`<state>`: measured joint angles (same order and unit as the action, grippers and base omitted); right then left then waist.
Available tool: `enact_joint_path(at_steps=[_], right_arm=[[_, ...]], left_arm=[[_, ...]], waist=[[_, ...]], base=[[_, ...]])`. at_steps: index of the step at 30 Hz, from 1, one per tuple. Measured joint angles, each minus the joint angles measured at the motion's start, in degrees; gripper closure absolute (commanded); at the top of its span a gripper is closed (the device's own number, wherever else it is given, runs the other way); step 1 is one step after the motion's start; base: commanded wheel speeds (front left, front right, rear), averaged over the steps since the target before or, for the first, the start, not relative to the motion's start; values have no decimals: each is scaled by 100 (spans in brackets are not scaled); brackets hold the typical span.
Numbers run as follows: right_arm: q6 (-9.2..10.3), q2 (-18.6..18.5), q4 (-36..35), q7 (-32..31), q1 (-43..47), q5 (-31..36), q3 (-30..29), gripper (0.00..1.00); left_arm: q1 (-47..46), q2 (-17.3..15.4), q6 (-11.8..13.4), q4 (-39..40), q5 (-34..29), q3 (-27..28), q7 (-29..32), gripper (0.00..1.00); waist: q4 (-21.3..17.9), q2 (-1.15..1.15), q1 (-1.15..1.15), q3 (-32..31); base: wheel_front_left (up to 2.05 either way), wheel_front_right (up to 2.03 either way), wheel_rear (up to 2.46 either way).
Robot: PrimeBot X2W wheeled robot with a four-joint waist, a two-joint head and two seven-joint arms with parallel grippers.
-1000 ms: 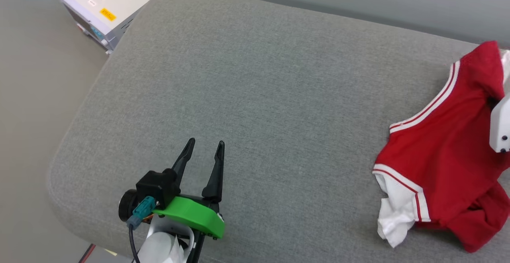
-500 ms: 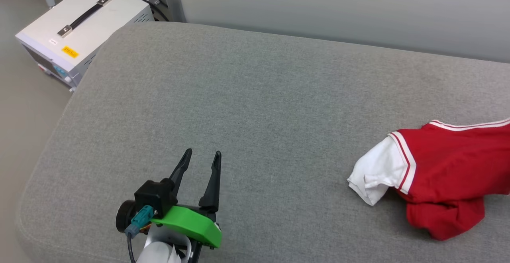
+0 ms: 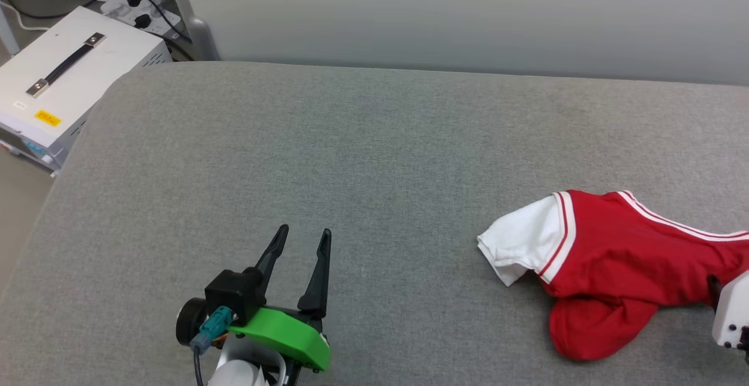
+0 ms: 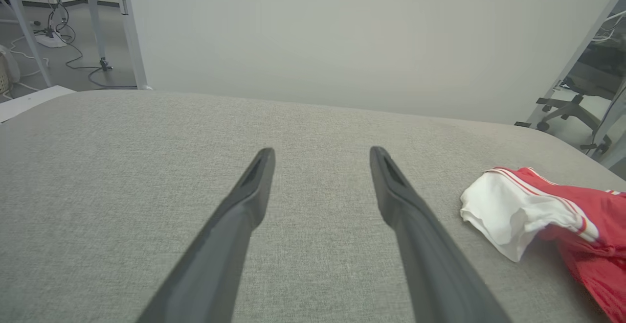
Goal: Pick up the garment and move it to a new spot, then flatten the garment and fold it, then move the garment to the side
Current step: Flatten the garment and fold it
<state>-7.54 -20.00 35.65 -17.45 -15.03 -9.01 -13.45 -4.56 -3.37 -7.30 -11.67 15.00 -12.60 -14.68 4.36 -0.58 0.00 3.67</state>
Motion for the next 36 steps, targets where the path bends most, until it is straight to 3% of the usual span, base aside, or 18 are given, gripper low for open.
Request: enact_joint_path(at_steps=[9,17,22,25,29,36], right_arm=[[0,269,-1292,1031,47,-80,219,0],[0,744,-2682,2125,750,-137,207,0],[0,1247,-3273,2398,1037,-21,54,0],[0,1367,-3453,2410,1112,34,-45,0],[0,1441,-3623,2408,1151,100,-149,0],[0,1561,-3694,2404,1146,212,-71,0]], left_arm=[[-64,-8,0,-7,45,-89,1,0],[-132,-1,-1,-26,166,-252,1,0],[-186,-18,0,-197,189,-453,0,0],[-424,-85,0,-444,216,-766,37,0],[-1084,-116,-1,-803,458,-1101,770,0],[-2374,-138,-1,-1418,901,-1756,2882,0]], waist=[[-334,0,0,-19],[-606,0,0,-41],[-782,0,0,29],[-878,0,0,124],[-990,0,0,298],[-1217,0,0,627]], base=[[0,0,0],[0,0,0],[0,0,0],[0,0,0],[0,0,0],[0,0,0]])
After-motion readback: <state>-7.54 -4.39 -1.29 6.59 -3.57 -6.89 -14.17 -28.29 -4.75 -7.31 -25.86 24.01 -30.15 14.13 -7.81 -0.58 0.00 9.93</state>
